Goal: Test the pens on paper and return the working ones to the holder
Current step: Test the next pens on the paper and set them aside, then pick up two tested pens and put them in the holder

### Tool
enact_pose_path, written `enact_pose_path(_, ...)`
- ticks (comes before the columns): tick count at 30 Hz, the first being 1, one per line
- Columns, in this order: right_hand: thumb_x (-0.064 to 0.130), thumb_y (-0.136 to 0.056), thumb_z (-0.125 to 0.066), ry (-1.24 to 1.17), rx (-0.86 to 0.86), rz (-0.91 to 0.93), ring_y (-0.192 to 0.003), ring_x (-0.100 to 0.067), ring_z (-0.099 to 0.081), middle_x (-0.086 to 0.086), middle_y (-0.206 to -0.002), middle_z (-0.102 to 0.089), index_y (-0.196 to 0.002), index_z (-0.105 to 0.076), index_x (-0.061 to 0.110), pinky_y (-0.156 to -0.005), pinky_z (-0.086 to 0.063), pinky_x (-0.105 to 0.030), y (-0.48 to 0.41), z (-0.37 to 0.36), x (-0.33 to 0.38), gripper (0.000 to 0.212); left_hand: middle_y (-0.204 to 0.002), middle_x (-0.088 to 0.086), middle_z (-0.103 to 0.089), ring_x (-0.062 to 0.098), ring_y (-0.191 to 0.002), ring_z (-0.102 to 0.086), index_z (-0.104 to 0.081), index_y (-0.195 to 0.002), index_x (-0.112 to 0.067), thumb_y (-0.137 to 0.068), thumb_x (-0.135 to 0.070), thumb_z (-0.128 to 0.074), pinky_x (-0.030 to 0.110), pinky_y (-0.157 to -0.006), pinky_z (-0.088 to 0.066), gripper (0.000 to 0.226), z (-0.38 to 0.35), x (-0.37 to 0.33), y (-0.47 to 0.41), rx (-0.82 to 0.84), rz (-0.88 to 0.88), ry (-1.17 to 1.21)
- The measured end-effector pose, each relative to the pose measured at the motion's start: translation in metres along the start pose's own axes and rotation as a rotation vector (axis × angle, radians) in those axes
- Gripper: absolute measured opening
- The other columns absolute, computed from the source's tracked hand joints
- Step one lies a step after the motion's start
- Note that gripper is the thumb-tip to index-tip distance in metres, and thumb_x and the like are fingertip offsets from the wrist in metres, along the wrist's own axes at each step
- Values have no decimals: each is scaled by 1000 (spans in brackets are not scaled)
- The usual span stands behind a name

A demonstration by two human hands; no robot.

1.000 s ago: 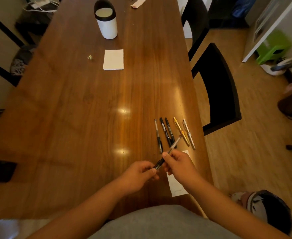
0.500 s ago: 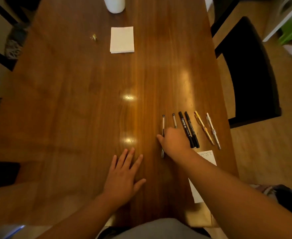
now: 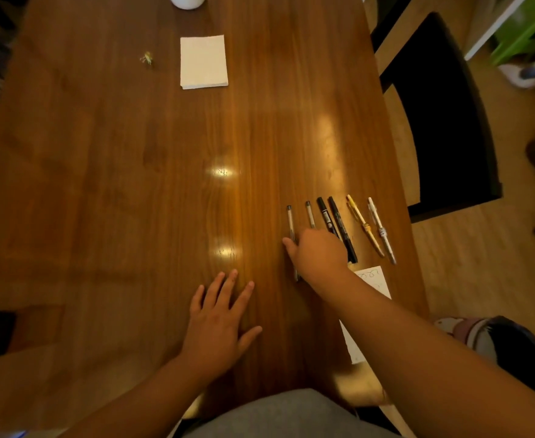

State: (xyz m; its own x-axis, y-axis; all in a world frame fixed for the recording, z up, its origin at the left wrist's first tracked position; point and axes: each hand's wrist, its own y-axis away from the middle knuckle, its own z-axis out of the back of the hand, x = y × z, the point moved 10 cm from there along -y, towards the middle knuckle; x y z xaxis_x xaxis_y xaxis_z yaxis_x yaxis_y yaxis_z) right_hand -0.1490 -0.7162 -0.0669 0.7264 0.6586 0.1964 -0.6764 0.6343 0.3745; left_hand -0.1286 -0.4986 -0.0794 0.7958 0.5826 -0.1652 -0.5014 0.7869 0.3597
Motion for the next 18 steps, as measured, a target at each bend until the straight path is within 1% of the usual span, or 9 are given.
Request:
enact_pose_path(2,55,-95,-45,-72,-15,5,-63,-15,-57,3,-70,-57,-93,-60,21,-51,-46,-29,9,9,-11,38,-157,10,-28,31,-144,-25,-33,-149,-30,-85,-68,-43,54,-113,-22,75,4,-2,-2,2,7,-1)
enact_pose_path(5,53,-95,-47,-153,-42,-18,-56,-6,-49,10,-63,-51,-82,-54,26,-46,-35,-22,26,22,-43,30,-148,8,-42,28,-138,-35,-47,-140,-25,-87,-56,-54,48,-111,-29,62,16,-15,-11,-33,-17,46)
enact_pose_path(7,53,-95,-49,-199,-53,-69,-58,-6,-52,10,-62,-53,-80,-54,28,-48,-40,-23,38,29,-74,29,-127,1,-57,22,-120,-50,-57,-128,-23,-89,-50,-54,38,-99,-41,47,27,-36,-23,-66,-65,118)
enact_pose_path(8,52,-95,-49,-216,-59,-98,-59,-7,-55,9,-63,-55,-82,-57,27,-51,-46,-25,41,32,-91,29,-117,-3,-59,18,-111,-54,-58,-124,-24,-91,-50,-53,33,-92,-44,42,34,-51,-31,-59,-81,175)
enact_pose_path(10,50,-95,-51,-242,-79,-157,-61,-8,-58,10,-67,-57,-88,-61,27,-55,-52,-27,42,38,-125,26,-108,-10,-59,9,-99,-55,-56,-121,-30,-92,-51,-49,25,-82,-46,37,46,-79,-50,-51,-73,304)
enact_pose_path(13,46,-93,-56,-260,-94,-186,-61,-8,-59,10,-69,-58,-90,-60,26,-55,-55,-30,35,46,-154,20,-97,-16,-55,3,-83,-55,-52,-113,-36,-91,-54,-50,26,-70,-54,29,60,-114,-81,-64,1,403)
enact_pose_path(15,45,-91,-59,-251,-128,-182,-60,-9,-59,10,-68,-59,-87,-57,27,-56,-57,-34,29,52,-152,18,-86,-15,-55,2,-73,-53,-53,-102,-34,-90,-52,-52,28,-62,-54,22,69,-125,-97,-69,54,457)
enact_pose_path(17,45,-90,-61,-276,-102,-159,-59,-9,-59,9,-67,-58,-84,-56,28,-55,-57,-35,-5,62,-196,19,-74,-13,-53,1,-64,-51,-52,-89,-33,-91,-50,-53,24,-52,-46,17,76,-175,-148,-102,165,449)
enact_pose_path(18,45,-89,-62,-268,-106,-153,-59,-10,-59,9,-67,-58,-84,-56,28,-56,-57,-35,-10,62,-190,19,-69,-12,-53,1,-61,-50,-50,-84,-33,-91,-49,-54,23,-49,-41,18,81,-174,-157,-104,200,470)
